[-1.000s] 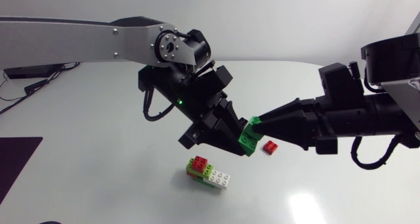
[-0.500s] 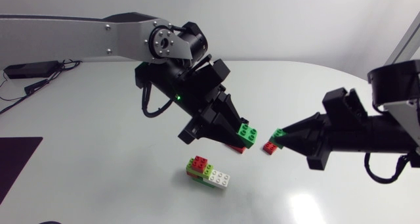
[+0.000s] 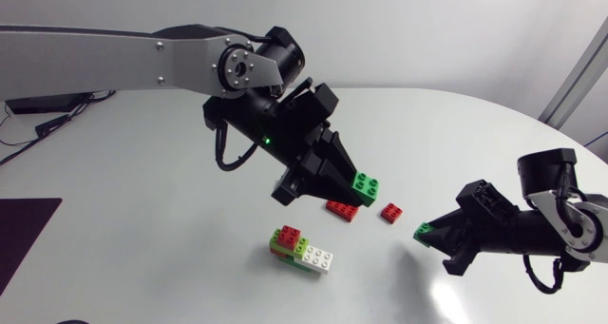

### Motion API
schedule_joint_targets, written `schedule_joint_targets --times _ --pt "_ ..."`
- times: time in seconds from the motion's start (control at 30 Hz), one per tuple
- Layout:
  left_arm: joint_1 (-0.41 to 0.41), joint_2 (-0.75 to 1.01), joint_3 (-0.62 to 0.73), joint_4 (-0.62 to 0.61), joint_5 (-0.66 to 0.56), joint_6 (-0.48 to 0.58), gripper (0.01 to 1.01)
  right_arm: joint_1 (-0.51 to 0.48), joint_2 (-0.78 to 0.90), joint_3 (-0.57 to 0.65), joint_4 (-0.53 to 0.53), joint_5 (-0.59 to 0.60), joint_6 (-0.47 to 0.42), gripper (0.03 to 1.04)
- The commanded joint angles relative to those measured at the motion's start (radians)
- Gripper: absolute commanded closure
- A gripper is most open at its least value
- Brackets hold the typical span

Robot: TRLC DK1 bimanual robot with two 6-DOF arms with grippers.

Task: Separate the duplo bricks

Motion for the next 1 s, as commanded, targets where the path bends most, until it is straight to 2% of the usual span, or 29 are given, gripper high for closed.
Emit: schedule_joint_targets --times 0.0,0.17,0.43,0.5,0.57,0.6,0.67,0.87,0.97 --pt "-0.01 -0.007 -0.029 0.015 0.005 -0.029 0.857 -0.047 0.089 -0.03 0.037 -0.006 -0.065 0.75" --pt "-0.016 -0.003 -0.047 0.049 -0.001 -0.051 0.856 -0.064 0.203 -0.065 0.149 -0.032 -0.071 0.75" --pt "-0.044 -0.002 -0.052 0.081 -0.016 -0.081 0.856 -0.049 0.232 -0.077 0.166 -0.041 -0.104 0.72" --pt "-0.045 -0.002 -0.05 0.083 -0.016 -0.084 0.856 -0.051 0.203 -0.084 0.16 -0.041 -0.105 0.58" --pt "-0.05 0.0 -0.046 0.083 -0.024 -0.087 0.854 -0.055 0.145 -0.09 0.143 -0.041 -0.105 0.31" --pt "-0.052 0.0 -0.046 0.083 -0.033 -0.087 0.852 -0.058 0.111 -0.088 0.12 -0.041 -0.105 0.19" --pt "-0.056 0.0 -0.044 0.084 -0.044 -0.087 0.838 -0.072 0.034 -0.077 0.066 -0.065 -0.104 0.12" --pt "-0.076 -0.003 -0.044 0.103 -0.084 -0.097 0.805 -0.11 -0.162 0.039 -0.181 -0.173 -0.084 0.09" --pt "-0.082 -0.016 -0.053 0.15 -0.108 -0.124 0.805 -0.133 -0.147 0.151 -0.372 -0.3 -0.073 0.09"
